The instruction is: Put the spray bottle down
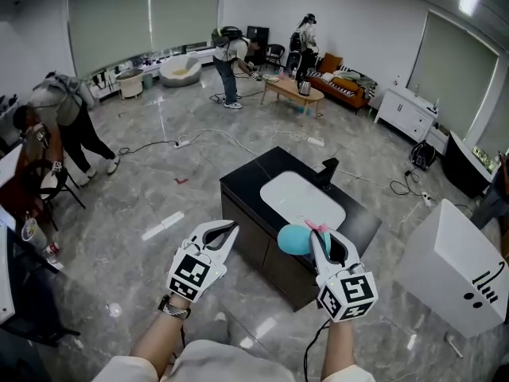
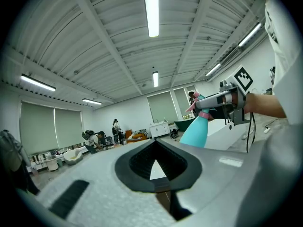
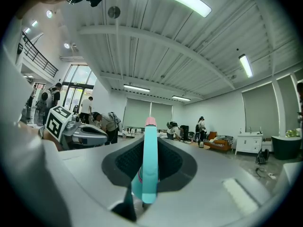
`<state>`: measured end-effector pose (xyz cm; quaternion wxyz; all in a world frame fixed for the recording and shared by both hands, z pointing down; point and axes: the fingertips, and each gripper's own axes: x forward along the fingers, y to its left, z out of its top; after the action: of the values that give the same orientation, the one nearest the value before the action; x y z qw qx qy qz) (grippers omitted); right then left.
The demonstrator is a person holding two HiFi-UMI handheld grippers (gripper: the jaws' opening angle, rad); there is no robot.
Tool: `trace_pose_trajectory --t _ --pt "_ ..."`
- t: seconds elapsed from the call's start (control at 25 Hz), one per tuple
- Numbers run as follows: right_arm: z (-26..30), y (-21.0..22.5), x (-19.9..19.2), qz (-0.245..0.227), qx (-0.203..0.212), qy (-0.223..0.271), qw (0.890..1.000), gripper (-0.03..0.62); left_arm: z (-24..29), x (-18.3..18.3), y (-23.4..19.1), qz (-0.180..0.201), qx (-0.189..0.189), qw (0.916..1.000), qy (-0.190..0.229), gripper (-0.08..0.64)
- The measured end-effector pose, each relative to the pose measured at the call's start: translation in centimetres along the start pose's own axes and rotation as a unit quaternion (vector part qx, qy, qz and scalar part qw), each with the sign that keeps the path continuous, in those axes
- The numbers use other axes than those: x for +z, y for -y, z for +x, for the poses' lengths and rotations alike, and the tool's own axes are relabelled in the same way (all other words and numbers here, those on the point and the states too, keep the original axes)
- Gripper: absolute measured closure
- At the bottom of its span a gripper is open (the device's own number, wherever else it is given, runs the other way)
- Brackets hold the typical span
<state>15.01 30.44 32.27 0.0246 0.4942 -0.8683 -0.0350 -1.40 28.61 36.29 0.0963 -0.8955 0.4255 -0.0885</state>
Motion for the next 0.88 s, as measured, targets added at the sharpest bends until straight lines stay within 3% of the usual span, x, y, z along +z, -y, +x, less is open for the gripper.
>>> trace_pose_trajectory --t 0.4,0.88 --pt "3.8 3.7 -1.3 -0.002 -0.009 -0.007 1.000 0.523 5.1 -1.1 -2.6 -0.011 0.000 0.9999 0.007 0.560" --pt "15.8 9.0 -1.3 -0.009 -0.027 -0.009 1.000 0.523 15.2 -3.0 -12.1 -0.006 -0.013 0.9998 0.010 0.560"
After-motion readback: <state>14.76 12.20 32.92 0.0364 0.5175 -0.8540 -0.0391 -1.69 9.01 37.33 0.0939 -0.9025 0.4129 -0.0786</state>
